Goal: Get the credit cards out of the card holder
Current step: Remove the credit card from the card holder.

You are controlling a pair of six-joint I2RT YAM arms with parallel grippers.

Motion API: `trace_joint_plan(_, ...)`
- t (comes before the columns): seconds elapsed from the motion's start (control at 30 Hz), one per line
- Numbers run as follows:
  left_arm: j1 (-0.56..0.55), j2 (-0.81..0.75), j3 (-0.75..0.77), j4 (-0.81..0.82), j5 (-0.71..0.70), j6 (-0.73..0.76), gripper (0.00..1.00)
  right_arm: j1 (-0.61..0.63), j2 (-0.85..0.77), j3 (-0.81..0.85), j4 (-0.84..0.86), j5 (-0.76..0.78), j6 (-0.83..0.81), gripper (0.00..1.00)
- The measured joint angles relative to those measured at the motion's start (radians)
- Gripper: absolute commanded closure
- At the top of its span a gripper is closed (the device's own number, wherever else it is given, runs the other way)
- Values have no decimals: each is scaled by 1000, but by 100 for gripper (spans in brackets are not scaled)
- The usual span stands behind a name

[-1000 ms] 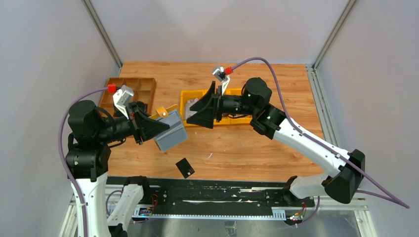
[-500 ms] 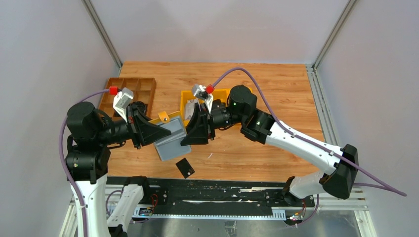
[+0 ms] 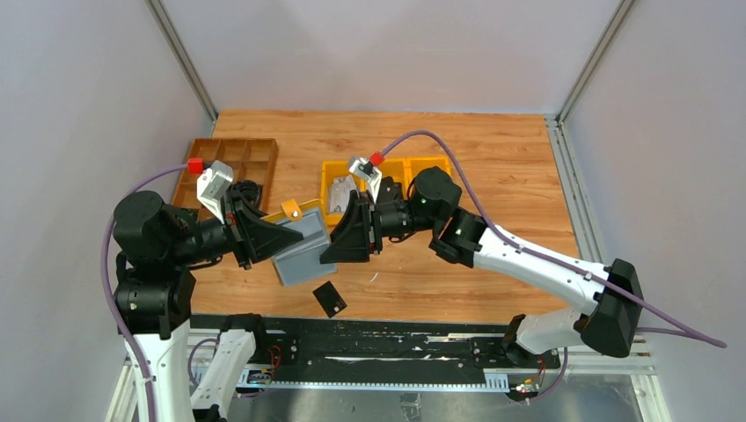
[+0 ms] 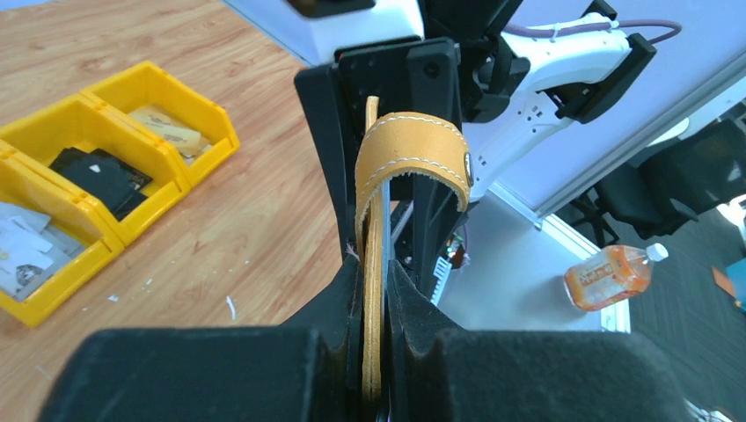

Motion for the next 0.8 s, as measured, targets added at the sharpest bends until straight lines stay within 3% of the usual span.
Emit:
trace_joint_plan(0.3,-1,-3,1,-7,-167,50,100,5,-20,-200,235,39,243,52)
trace_joint_plan(0.47,-1,-13,1,5,-207,31,100,25,-57,-229,269,90,251,63)
trace_joint_plan(0.67,-1,-17,1,40,-211,-29,100,61,-112,-228,213,224,167,84)
trace_joint_plan(0.8,0,-18,1,68,-216,-58,100,70,-119,-227,193,297,140,87)
